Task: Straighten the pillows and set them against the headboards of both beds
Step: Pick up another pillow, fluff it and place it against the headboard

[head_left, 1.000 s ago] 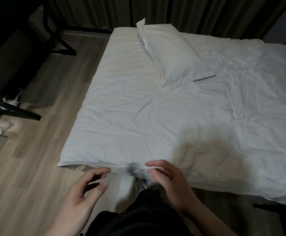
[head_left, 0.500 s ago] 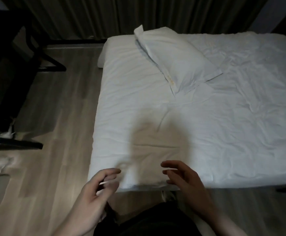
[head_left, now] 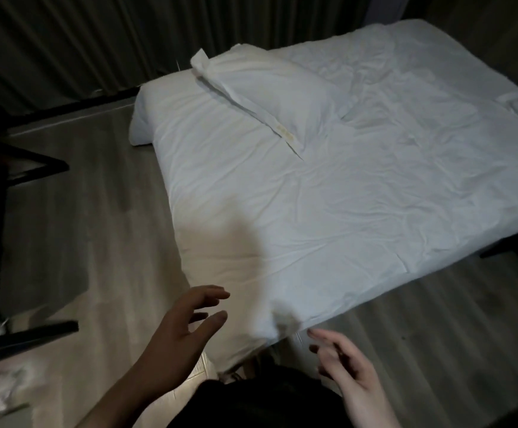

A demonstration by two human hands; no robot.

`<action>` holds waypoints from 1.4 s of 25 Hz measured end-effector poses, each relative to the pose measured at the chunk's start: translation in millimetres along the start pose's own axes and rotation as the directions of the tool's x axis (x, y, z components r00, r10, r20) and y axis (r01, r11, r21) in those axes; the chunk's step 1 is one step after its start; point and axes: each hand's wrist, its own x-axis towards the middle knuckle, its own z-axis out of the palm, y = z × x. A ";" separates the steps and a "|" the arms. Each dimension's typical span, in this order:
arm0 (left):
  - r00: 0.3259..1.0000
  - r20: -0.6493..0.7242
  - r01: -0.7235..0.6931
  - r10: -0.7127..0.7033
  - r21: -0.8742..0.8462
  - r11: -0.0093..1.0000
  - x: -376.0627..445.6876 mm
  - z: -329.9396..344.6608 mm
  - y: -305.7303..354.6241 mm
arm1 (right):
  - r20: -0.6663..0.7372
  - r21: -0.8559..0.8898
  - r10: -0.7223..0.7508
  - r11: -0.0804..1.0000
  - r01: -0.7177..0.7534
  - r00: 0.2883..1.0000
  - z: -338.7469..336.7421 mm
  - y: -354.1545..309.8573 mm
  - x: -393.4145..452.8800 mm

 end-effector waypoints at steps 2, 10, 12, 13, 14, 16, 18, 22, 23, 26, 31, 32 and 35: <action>1.000 -0.008 -0.005 0.005 0.000 1.000 -2.3 -6.0 -10.2 | 0.080 -0.033 -0.015 0.999 0.018 0.997 18.0 -11.1 16.9; 1.000 -0.006 0.026 -0.027 -0.028 0.999 10.9 -104.3 -44.0 | 0.053 -0.055 -0.090 0.994 0.093 0.995 108.2 -50.7 48.3; 0.999 0.043 -0.004 0.005 -0.032 0.999 25.2 -144.2 -57.7 | -0.002 -0.053 -0.047 0.997 0.047 0.999 148.1 -44.2 48.5; 0.997 0.070 -0.031 0.032 -0.019 0.999 32.3 -163.0 -63.9 | -0.033 -0.040 -0.035 0.999 0.034 0.999 170.7 -41.0 45.5; 0.995 0.092 -0.046 0.047 -0.011 0.999 39.4 -182.0 -71.0 | -0.056 -0.023 -0.024 0.999 0.023 0.998 195.5 -37.5 40.2; 0.989 0.140 -0.052 0.050 0.010 0.999 48.9 -231.2 -88.3 | -0.130 0.019 0.009 1.000 -0.007 0.991 255.9 -28.3 26.8; 0.985 0.163 -0.061 0.054 0.036 0.998 52.7 -285.6 -107.5 | -0.165 0.074 0.045 0.997 -0.033 0.985 315.0 -28.4 12.4; 0.975 0.219 -0.046 0.031 0.064 0.997 65.6 -368.9 -130.9 | -0.179 0.116 0.089 0.991 -0.069 0.980 386.0 -44.1 -2.8; 0.974 0.223 -0.049 0.033 0.068 0.996 73.9 -381.5 -132.0 | -0.196 0.114 0.080 0.992 -0.058 0.977 394.6 -51.7 -1.3; 0.965 0.254 -0.088 0.069 0.065 0.994 110.6 -397.6 -124.6 | -0.249 0.132 0.026 0.991 0.007 0.968 411.0 -74.9 8.2; 0.908 0.372 -0.207 0.192 0.002 0.978 175.0 -403.0 -102.0 | -0.332 0.162 -0.022 0.984 0.079 0.943 438.5 -102.1 42.2; 0.902 0.388 -0.206 0.188 0.006 0.978 189.1 -407.8 -101.8 | -0.345 0.176 -0.013 0.981 0.078 0.938 444.2 -106.1 56.4; 0.915 0.382 -0.158 0.126 0.055 0.986 232.3 -434.2 -107.8 | -0.353 0.185 0.003 0.981 0.067 0.936 457.3 -122.5 109.3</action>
